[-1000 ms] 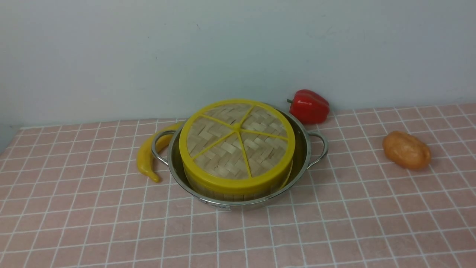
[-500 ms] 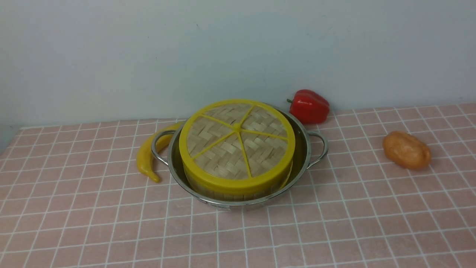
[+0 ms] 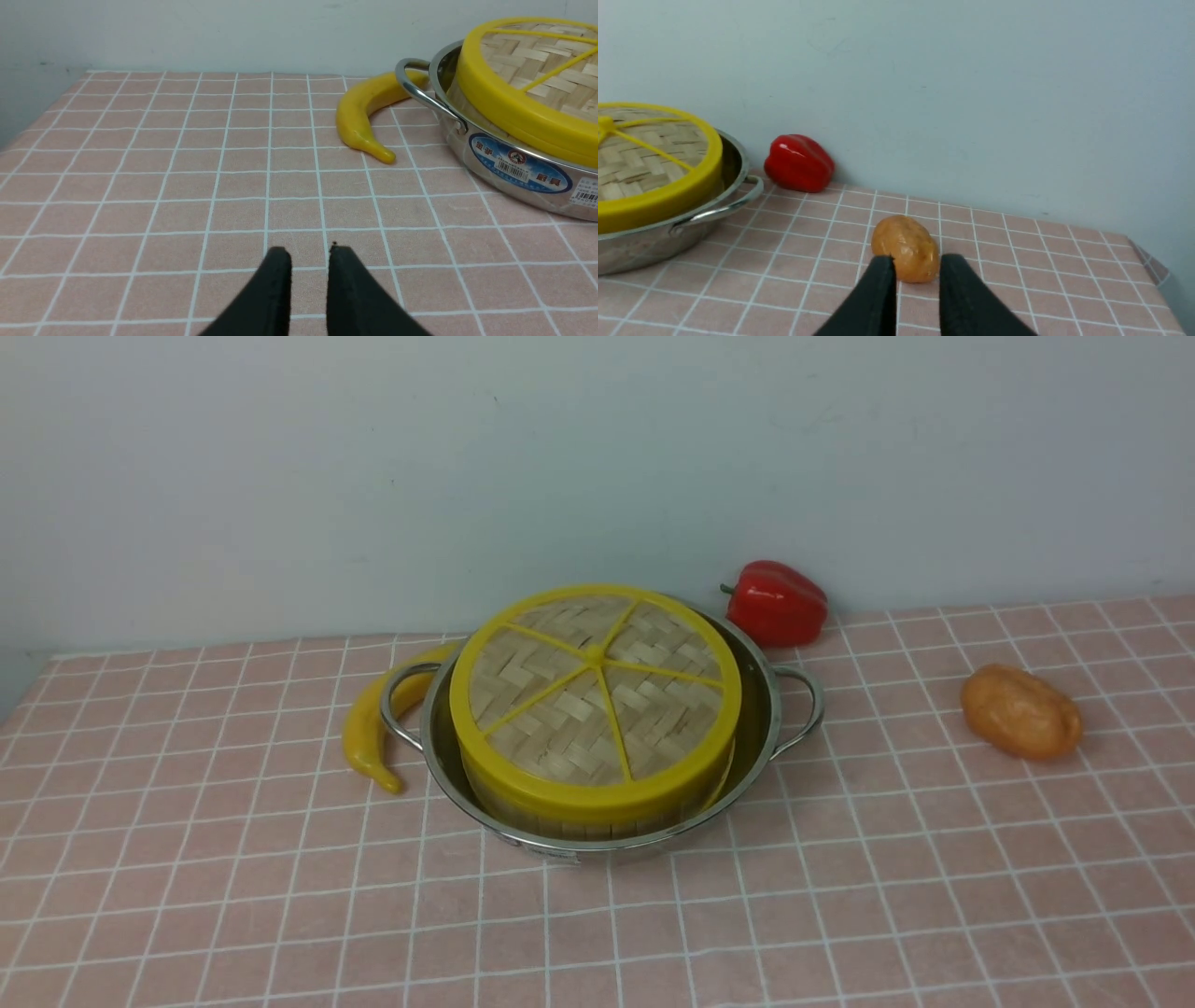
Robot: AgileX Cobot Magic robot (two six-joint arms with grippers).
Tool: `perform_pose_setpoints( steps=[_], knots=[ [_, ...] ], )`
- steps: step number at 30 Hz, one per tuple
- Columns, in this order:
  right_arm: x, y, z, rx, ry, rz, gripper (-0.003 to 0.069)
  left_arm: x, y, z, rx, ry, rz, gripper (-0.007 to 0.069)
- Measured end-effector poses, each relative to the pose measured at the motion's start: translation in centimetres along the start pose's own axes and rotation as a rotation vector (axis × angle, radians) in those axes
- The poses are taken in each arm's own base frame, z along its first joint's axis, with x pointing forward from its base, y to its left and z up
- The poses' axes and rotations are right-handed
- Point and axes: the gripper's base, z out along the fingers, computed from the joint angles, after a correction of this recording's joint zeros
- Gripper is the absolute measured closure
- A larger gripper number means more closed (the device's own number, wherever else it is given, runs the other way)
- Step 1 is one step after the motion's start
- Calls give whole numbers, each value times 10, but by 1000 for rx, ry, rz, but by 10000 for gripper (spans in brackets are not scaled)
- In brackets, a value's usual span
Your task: Place the steamer in the pot on the pink tablecloth, and put the lid on the steamer.
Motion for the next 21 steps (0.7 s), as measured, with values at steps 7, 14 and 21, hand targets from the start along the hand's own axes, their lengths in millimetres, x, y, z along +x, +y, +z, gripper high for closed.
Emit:
perform_pose_setpoints(
  steps=[7, 14, 21],
  knots=[
    [42, 3, 14, -6, 82, 9, 475, 0, 0, 0, 0, 0, -1, 494],
    [54, 4, 16, -10, 100, 19, 458, 0, 0, 0, 0, 0, -2, 485],
    [53, 4, 16, -10, 91, 22, 442, 0, 0, 0, 0, 0, -2, 476]
  ],
)
